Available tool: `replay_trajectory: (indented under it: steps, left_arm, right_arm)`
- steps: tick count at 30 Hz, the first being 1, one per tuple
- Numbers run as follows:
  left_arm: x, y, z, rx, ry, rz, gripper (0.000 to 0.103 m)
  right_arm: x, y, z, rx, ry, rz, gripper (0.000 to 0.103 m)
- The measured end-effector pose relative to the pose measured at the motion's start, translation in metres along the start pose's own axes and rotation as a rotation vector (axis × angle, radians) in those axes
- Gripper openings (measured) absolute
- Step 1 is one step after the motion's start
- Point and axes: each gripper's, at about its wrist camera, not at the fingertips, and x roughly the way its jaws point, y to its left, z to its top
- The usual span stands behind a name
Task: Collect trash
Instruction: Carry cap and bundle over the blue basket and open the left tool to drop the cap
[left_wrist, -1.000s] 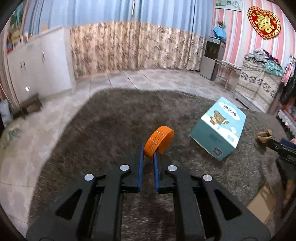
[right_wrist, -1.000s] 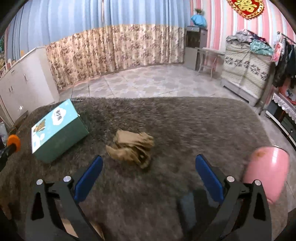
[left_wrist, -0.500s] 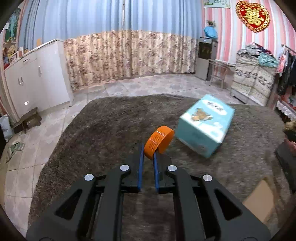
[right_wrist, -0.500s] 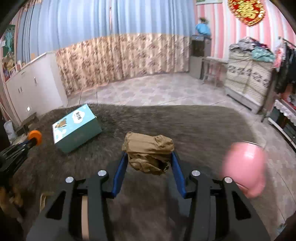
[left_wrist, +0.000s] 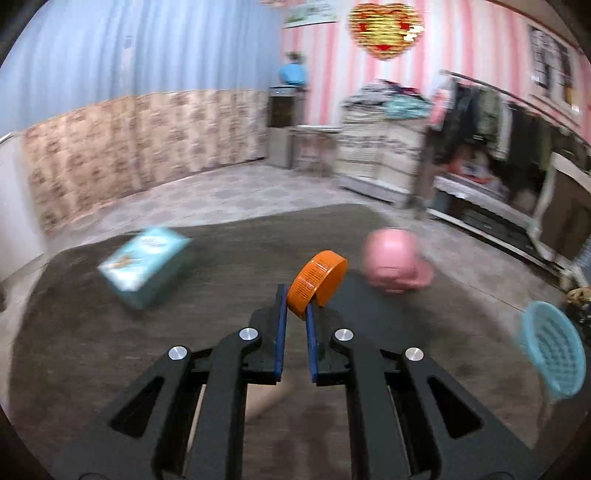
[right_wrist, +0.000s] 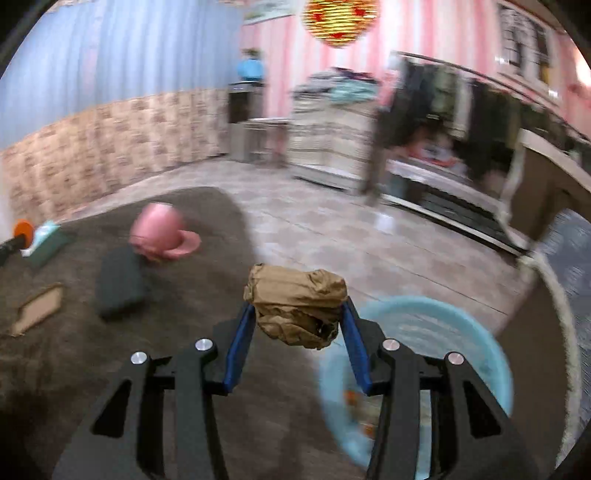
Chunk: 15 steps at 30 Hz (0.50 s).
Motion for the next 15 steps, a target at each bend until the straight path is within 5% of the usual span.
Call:
replay_trajectory:
  steps: [4,15]
  left_arm:
    - [0.003,-0.09,-0.009,0.035,0.014,-0.186,0.008]
    - [0.018,-0.279,-0.037,0.29,0.076,-0.366,0.008]
  right_arm:
    - [0.001,-0.063,-0.006,0.095,-0.017,-0.097,0.047]
    - [0.023,-0.157,-0.022,0.222,-0.015,-0.169,0.047]
